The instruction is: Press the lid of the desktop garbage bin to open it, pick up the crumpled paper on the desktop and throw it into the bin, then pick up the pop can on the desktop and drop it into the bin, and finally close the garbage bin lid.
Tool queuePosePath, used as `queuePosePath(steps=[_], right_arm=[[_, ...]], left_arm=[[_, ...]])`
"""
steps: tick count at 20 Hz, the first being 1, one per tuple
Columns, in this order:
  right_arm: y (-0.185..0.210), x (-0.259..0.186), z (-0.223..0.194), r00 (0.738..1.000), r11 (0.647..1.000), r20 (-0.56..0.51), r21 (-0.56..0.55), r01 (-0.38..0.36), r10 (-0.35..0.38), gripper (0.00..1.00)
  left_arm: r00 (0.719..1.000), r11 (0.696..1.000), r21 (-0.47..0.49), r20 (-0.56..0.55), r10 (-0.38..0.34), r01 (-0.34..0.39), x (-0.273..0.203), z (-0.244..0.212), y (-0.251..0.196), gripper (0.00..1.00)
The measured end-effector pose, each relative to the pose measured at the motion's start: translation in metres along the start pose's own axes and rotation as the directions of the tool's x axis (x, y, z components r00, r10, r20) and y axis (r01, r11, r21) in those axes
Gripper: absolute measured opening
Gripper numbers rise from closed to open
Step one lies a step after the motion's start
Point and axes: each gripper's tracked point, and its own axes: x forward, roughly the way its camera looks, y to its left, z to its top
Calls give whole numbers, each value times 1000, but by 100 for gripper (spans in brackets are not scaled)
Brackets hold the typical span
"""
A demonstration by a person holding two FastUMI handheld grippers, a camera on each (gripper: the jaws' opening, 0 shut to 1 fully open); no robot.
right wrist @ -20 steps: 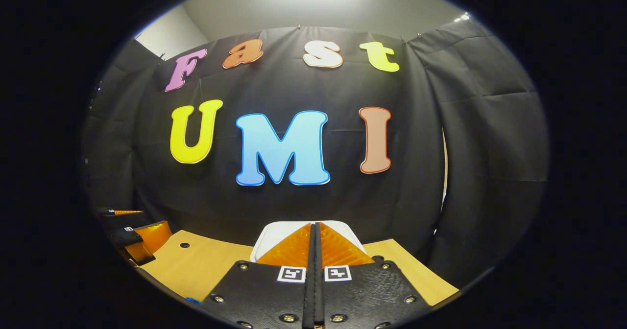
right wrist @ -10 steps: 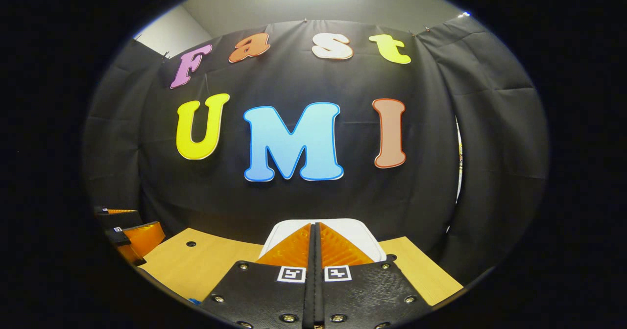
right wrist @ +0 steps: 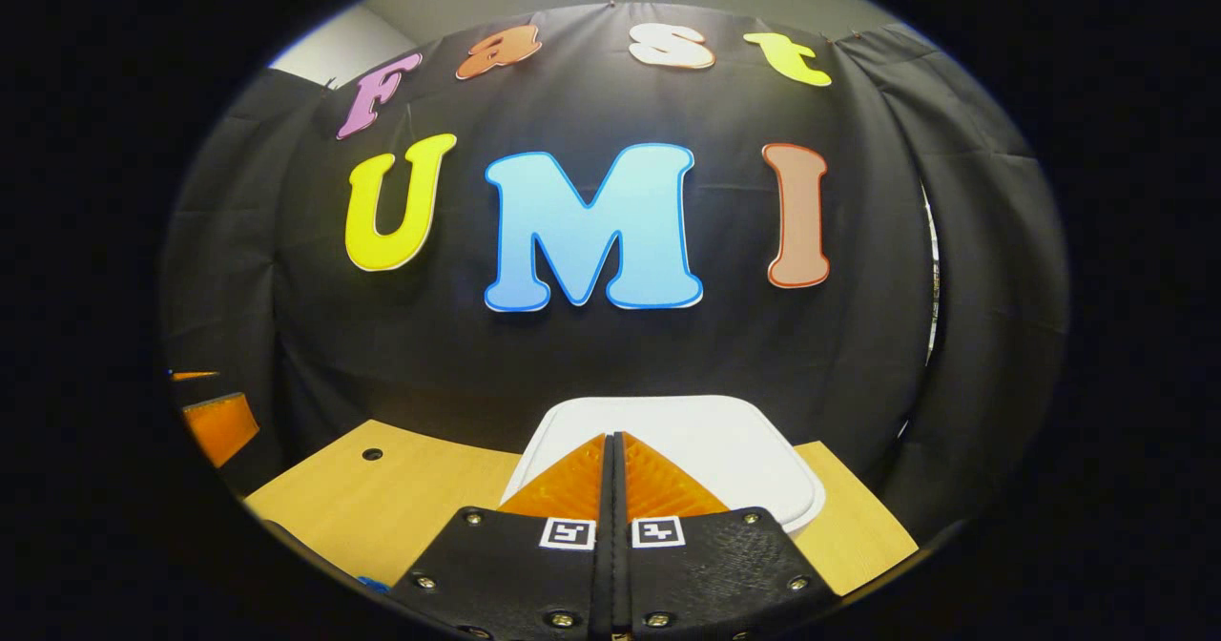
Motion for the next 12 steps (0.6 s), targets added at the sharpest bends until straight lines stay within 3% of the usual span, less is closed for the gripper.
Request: queuePosePath(steps=[5, 12], right_arm=[[5, 12, -25, 997, 1000, -70, 8, -20, 21, 0], [5, 14, -27, 998, 999, -54, 19, -31, 32, 0]], left_arm=[[1000, 1000, -2, -11, 22, -22, 2, -4, 6, 95], [999, 999, -14, -38, 31, -32, 10, -12, 6, 95]])
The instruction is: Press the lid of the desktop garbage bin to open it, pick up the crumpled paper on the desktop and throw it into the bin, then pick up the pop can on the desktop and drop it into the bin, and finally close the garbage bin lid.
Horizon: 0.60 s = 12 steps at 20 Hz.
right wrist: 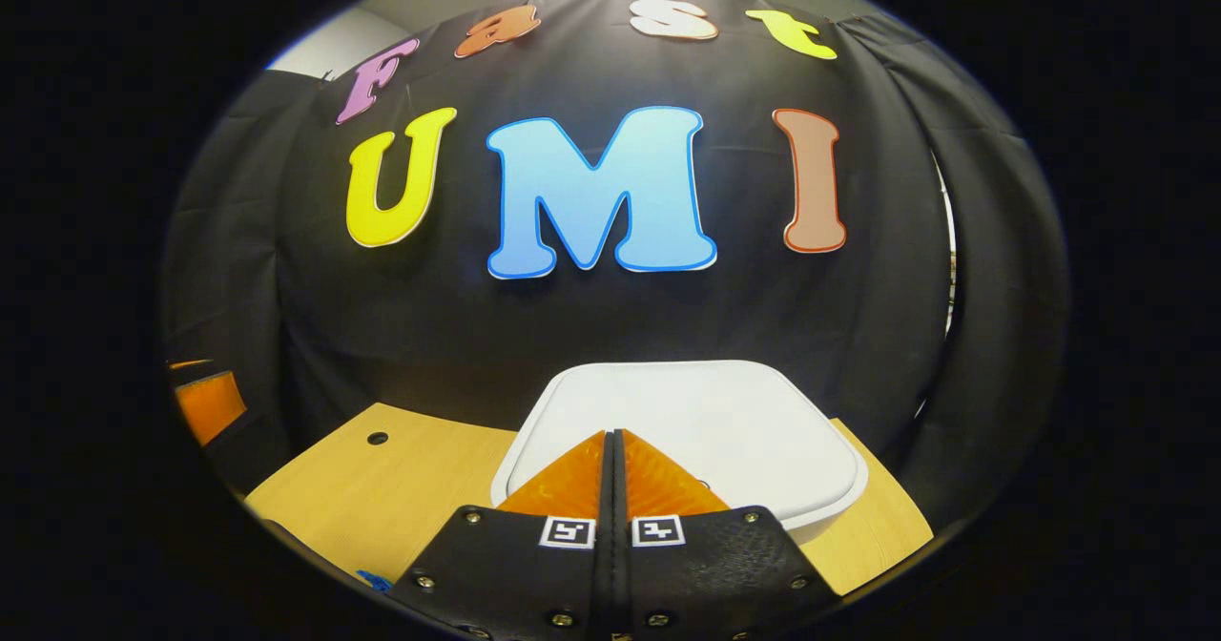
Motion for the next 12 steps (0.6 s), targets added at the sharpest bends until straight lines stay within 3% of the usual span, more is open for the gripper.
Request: queuePosePath(steps=[5, 12], right_arm=[[-8, -6, 0, 1000, 1000, 13, 16, 15, -15, 0], [-50, -21, -1, 994, 993, 7, 49, 108, -109, 0]], left_arm=[[1000, 1000, 7, -6, 17, -17, 1, -2, 7, 96], [1000, 1000, 17, -3, 22, -22, 3, 0, 7, 95]])
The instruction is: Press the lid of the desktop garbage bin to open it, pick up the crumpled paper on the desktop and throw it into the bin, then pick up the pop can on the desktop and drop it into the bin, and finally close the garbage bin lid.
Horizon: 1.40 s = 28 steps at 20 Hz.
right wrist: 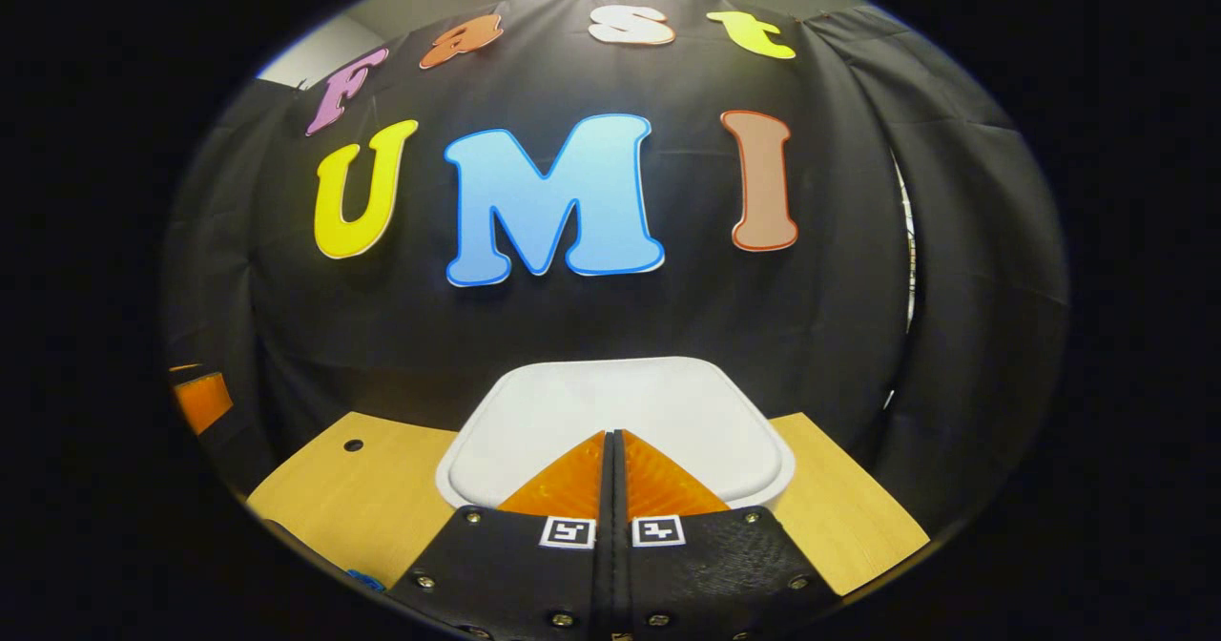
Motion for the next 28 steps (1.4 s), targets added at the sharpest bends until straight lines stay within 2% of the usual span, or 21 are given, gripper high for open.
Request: queuePosePath(steps=[5, 9, 12, 15, 17, 25, 28], right_arm=[[-6, -2, -5, 1000, 1000, -8, 13, -14, 15, 0], [-6, 0, -11, 997, 993, -23, 93, -73, 76, 0], [-4, 0, -12, 999, 999, -26, 3, -45, 45, 1], [-4, -3, 3, 999, 999, 28, -14, -32, 32, 0], [-3, -4, 3, 999, 999, 12, -13, -39, 39, 0], [5, -33, 52, 991, 999, 130, 29, -45, 41, 0], [7, -38, 57, 990, 998, 137, 45, -46, 39, 0]], left_arm=[[1000, 1000, -10, -12, -16, 16, 5, -2, -9, 95], [1000, 1000, -17, -18, -22, 21, 4, -5, -12, 95], [999, 999, -23, -18, -40, 40, 5, -4, -20, 95], [999, 998, -27, -11, -49, 49, 3, 0, -24, 95], [999, 999, -28, -9, -40, 40, 1, -3, -17, 95], [999, 998, -38, -8, -42, 41, -2, -3, -12, 96], [998, 997, -43, 6, -57, 57, -7, -2, -12, 95]])
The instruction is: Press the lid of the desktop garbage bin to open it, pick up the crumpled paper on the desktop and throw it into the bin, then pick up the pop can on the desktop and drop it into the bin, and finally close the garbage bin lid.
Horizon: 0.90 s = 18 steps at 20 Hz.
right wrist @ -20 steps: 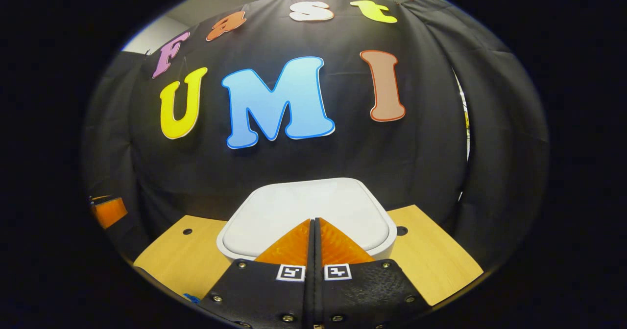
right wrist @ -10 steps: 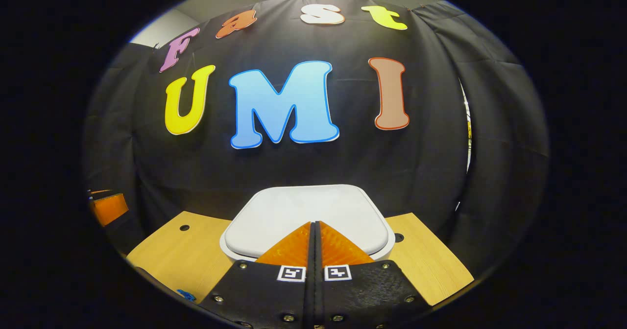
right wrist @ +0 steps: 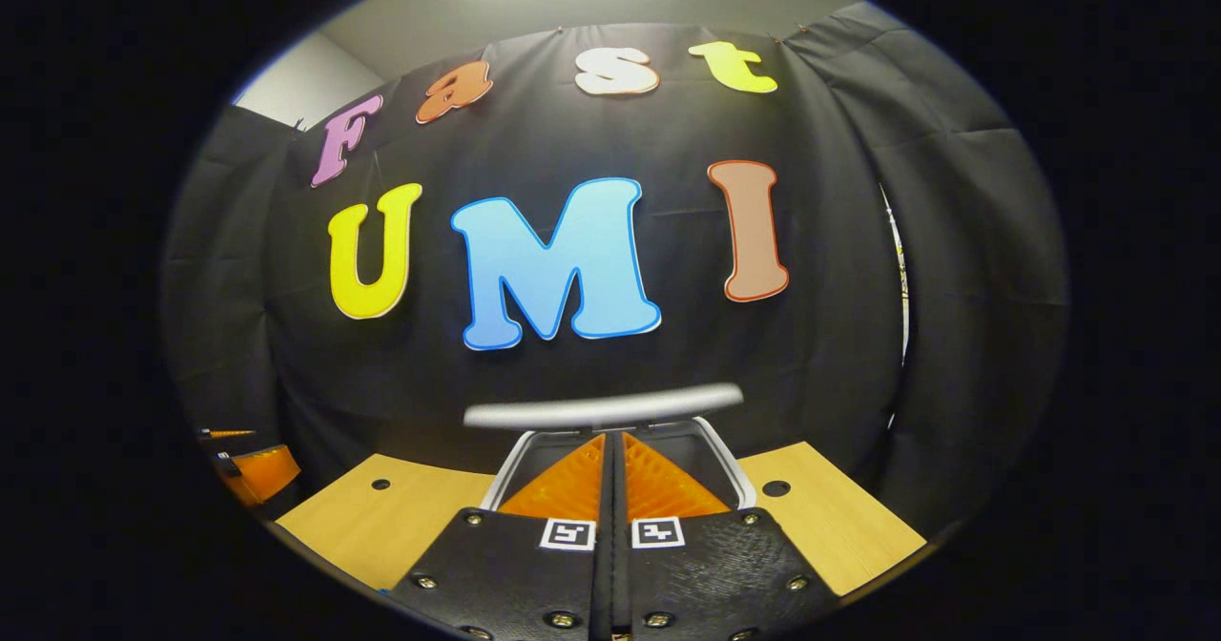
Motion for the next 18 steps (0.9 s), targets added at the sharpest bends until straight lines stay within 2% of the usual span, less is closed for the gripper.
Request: queuePosePath(steps=[10, 13, 14, 15, 18], right_arm=[[12, -19, 5, 1000, 999, 11, -31, -17, 17, 0], [12, -20, 5, 1000, 999, 2, -26, -22, 23, 3], [12, -23, 4, 1000, 999, -5, -26, -22, 22, 10], [13, -24, 3, 1000, 999, -9, -26, -26, 26, 10], [13, -28, 2, 999, 999, -18, -30, -31, 30, 39]], left_arm=[[1000, 999, -26, 15, 25, -25, -10, -6, 32, 95], [999, 999, -25, 8, 37, -36, -11, -14, 43, 95], [999, 999, -20, 1, 35, -35, -9, -22, 43, 95], [999, 999, -19, -4, 38, -38, -10, -26, 45, 95], [999, 999, -34, -39, 37, -39, -22, -55, 51, 95]])
